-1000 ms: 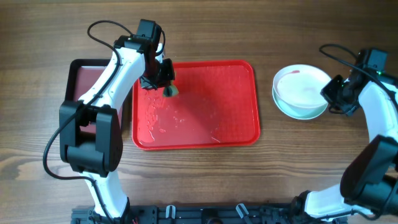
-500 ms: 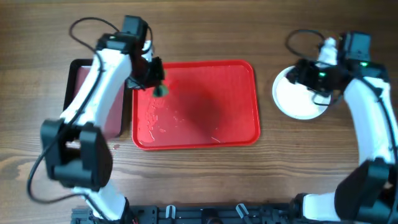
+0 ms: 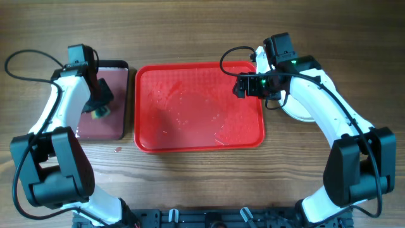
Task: Clean dirty plates on tray and stack at the side
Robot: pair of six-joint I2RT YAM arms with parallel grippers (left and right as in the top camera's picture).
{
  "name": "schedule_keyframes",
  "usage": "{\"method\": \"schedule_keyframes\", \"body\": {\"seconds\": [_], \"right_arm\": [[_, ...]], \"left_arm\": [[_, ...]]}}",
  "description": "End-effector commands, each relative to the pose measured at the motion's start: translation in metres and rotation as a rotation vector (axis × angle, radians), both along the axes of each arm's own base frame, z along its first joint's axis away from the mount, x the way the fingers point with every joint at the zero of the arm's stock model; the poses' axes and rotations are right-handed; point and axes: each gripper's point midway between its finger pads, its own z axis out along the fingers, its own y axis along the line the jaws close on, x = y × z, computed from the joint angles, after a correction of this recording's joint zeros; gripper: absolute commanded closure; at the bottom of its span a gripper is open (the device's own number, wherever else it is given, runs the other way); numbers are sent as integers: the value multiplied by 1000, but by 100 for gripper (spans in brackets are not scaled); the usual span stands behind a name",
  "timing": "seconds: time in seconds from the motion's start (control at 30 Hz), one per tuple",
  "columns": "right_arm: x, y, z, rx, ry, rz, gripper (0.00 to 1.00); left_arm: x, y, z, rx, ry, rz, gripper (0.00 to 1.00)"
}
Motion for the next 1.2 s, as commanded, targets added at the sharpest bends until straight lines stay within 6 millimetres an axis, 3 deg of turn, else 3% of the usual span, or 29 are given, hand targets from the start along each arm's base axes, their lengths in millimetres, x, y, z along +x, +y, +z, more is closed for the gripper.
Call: {"method": "schedule_keyframes", "body": {"seconds": [0.0,0.07,0.13,0.2,0.27,0.33,0.37,0.47,0.53,0.6,0.73,0.87,1.07,1.17], "right_arm": [[1,1,-4,-4,13,-8,11],[1,1,-4,-5,13,-8,12],[1,1,-4,-4,12,-8,12],[2,1,2,0,-2,-9,11],[4,2,28,13,-62,-7,12],[4,1,72,37,-174,1,11],[1,1,92,50,-226,1,11],[-14,-13,149,38,-388,-27,11],[-30,-29,175,-5,-464,-65,10],[-45,-46,193,-56,-517,-107,6],[-69,-55,220,-51,-591,-125,0],[-94,-61,216,-63,-547,-123,0],[-82,-58,196,-85,-476,-115,0],[-71,-56,176,-106,-407,-107,0]], "left_arm": [[2,-2,-1,-21,-25,26,0],[3,-4,4,-24,-34,23,0],[7,-10,22,-53,-68,10,0],[13,-19,54,-92,-137,-8,0],[17,-37,95,-166,-246,-46,0],[7,-61,135,-275,-353,-102,0],[1,-71,146,-317,-374,-121,0],[-9,-77,164,-333,-412,-138,0],[-10,-77,164,-333,-411,-138,0],[-9,-77,163,-333,-411,-138,0],[-9,-77,163,-333,-411,-138,0],[-9,-77,163,-333,-410,-138,0],[-9,-77,163,-333,-411,-138,0],[-9,-77,163,-333,-410,-138,0]]}}
